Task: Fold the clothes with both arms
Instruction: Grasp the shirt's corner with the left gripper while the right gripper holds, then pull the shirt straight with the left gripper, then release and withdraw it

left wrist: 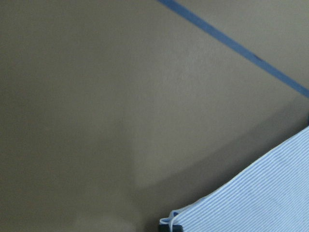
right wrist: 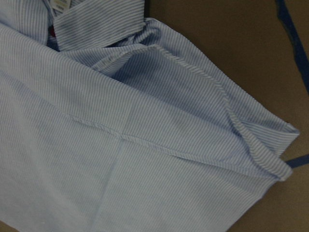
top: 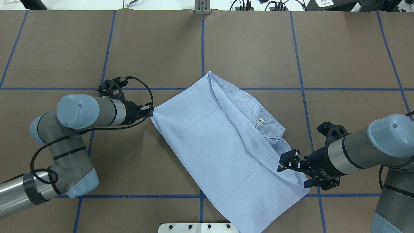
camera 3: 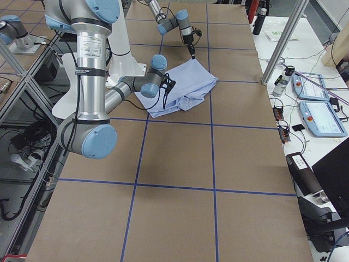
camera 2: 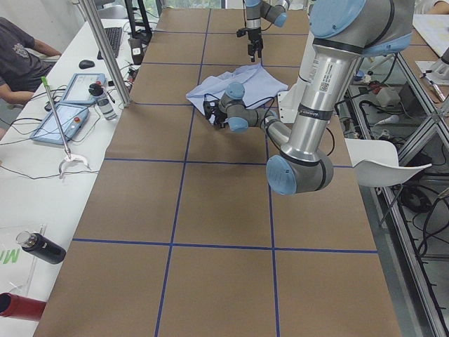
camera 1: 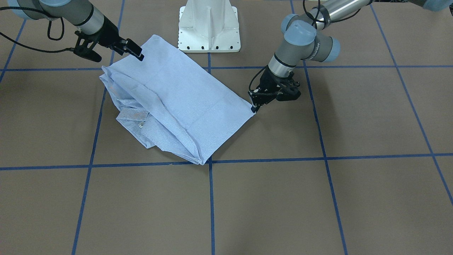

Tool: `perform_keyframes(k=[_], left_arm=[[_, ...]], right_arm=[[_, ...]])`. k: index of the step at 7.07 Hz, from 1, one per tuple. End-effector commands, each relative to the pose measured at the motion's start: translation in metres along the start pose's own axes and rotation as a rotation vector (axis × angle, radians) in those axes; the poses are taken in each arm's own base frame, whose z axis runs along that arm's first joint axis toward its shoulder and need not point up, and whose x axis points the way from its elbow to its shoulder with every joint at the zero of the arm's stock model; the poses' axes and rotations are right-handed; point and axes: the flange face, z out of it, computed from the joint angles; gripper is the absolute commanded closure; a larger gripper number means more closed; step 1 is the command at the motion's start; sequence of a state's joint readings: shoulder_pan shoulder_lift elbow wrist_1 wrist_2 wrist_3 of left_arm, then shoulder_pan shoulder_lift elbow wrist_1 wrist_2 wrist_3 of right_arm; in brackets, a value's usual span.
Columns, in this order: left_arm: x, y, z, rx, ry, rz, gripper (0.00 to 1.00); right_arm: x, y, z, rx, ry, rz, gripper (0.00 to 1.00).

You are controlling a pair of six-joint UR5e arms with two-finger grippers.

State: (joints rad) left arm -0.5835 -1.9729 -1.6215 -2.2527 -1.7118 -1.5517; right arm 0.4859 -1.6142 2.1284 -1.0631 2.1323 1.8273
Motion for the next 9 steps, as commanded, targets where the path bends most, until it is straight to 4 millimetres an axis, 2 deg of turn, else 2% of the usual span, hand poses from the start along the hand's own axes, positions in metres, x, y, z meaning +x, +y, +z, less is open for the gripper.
perform_keyframes(k=[1,2,3,4,5,6,7,9], left_arm=[[0.029,-0.102,0.035,0.115,-0.042,-0.004,1.0],[0.056,-0.137,0.054,0.149,-0.034,-0.019,1.0],[0.074,-0.161,0.079,0.187,-0.004,-0.018,1.0],[0.092,-0.173,0.09,0.2,0.006,-0.023,0.98],[0.098,-0.175,0.085,0.201,0.018,-0.026,0.37],[0.12,-0.172,0.064,0.179,0.055,-0.024,0.17],[0.134,-0.165,0.038,0.126,0.074,-0.029,0.16],[0.112,-0.147,-0.002,0.099,0.072,-0.034,0.16]], right_arm=[[-0.005,0.001,0.001,-0.001,-0.006,-0.002,0.0],[-0.019,0.001,0.002,0.019,-0.032,-0.013,0.0],[-0.036,-0.001,0.007,0.043,-0.059,-0.023,0.0],[-0.052,-0.004,0.015,0.055,-0.073,-0.025,0.0],[-0.064,-0.003,0.017,0.072,-0.094,-0.034,0.0],[-0.076,-0.002,0.025,0.141,-0.122,-0.044,0.0],[-0.077,0.013,0.044,0.202,-0.128,-0.068,0.0],[-0.075,0.036,0.063,0.232,-0.134,-0.057,0.0]])
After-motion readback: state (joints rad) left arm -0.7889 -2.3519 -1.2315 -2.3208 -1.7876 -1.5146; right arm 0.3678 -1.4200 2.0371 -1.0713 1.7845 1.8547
